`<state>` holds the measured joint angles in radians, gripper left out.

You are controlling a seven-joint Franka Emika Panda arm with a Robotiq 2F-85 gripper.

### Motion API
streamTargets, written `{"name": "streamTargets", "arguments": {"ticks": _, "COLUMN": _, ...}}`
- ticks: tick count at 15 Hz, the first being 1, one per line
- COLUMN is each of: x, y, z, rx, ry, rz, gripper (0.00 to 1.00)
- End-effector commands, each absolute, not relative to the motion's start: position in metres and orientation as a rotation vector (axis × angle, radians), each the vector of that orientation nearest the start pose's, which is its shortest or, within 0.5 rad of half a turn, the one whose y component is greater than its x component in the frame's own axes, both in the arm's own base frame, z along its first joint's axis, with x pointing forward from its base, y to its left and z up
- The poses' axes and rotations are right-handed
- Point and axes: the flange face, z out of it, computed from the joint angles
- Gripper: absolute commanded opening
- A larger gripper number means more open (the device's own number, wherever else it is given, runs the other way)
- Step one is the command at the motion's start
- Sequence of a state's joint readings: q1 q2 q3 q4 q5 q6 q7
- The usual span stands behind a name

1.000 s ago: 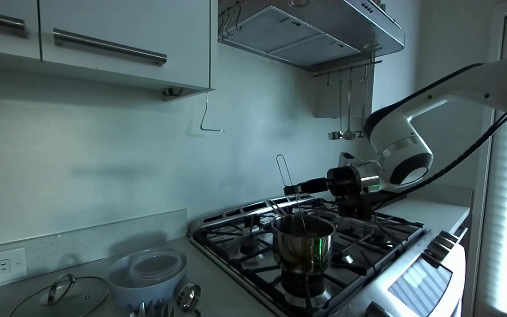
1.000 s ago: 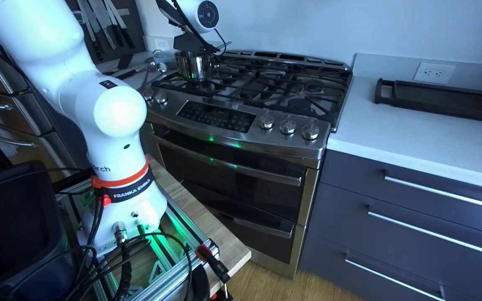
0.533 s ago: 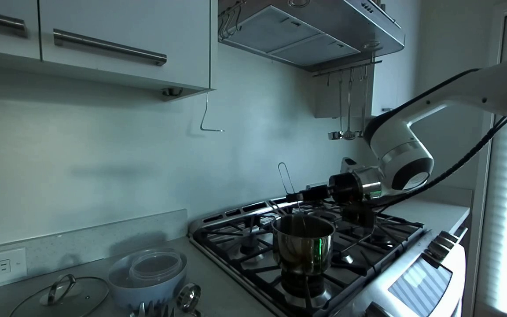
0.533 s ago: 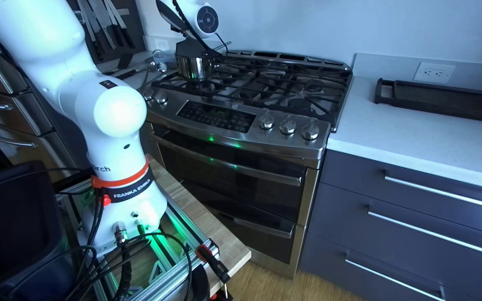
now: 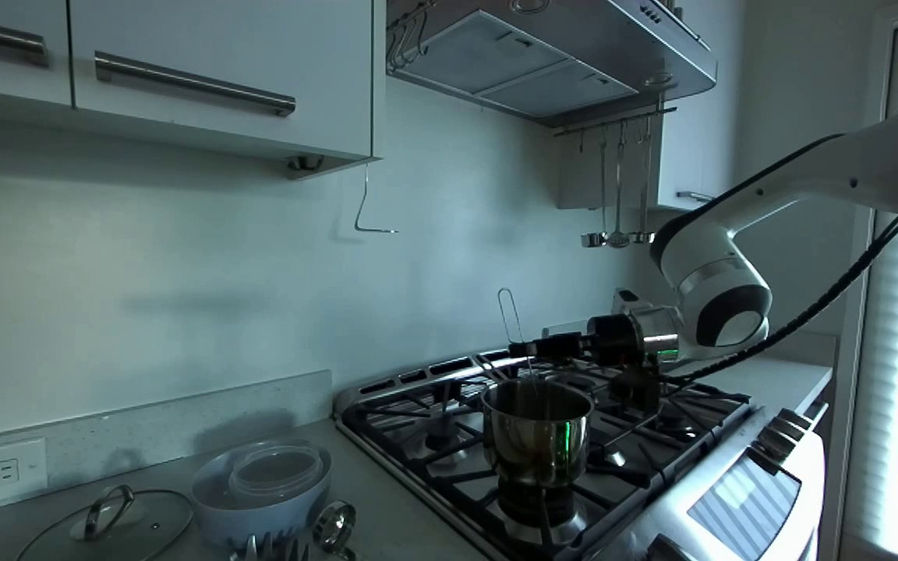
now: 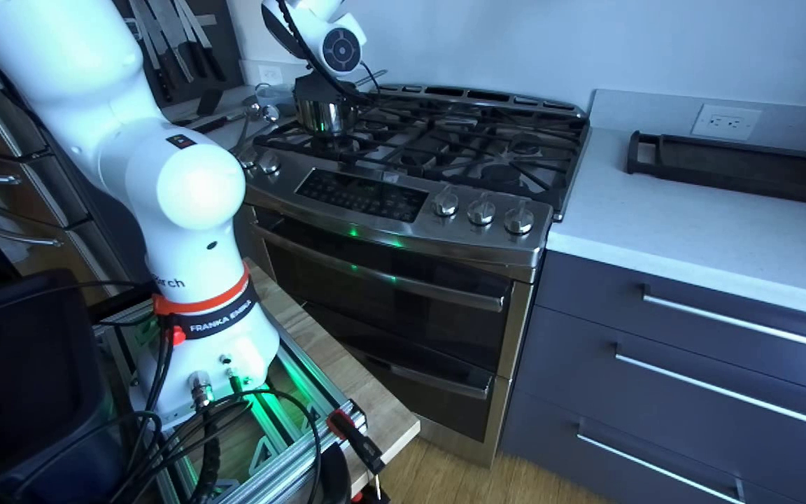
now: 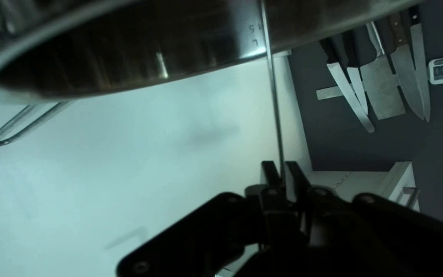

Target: Put one metal object in the pot

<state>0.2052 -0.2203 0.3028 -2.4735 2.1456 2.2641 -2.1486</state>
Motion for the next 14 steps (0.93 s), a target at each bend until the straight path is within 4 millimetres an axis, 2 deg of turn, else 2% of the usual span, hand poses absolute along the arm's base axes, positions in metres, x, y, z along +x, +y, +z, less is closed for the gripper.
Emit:
{"name": "streamTargets", "arguments": {"ticks": 1, "x": 0.401, "y": 0.248, "z": 0.39, "rx": -1.646, "ry": -0.828, "rz": -1.252, "gripper": 0.02}}
{"name": "streamTargets", "arguments": {"ticks": 14, "x": 0.396, "y": 0.244, "z": 0.371, "rx": -1.654, "ry": -0.8, "rz": -1.29, "gripper": 0.02}}
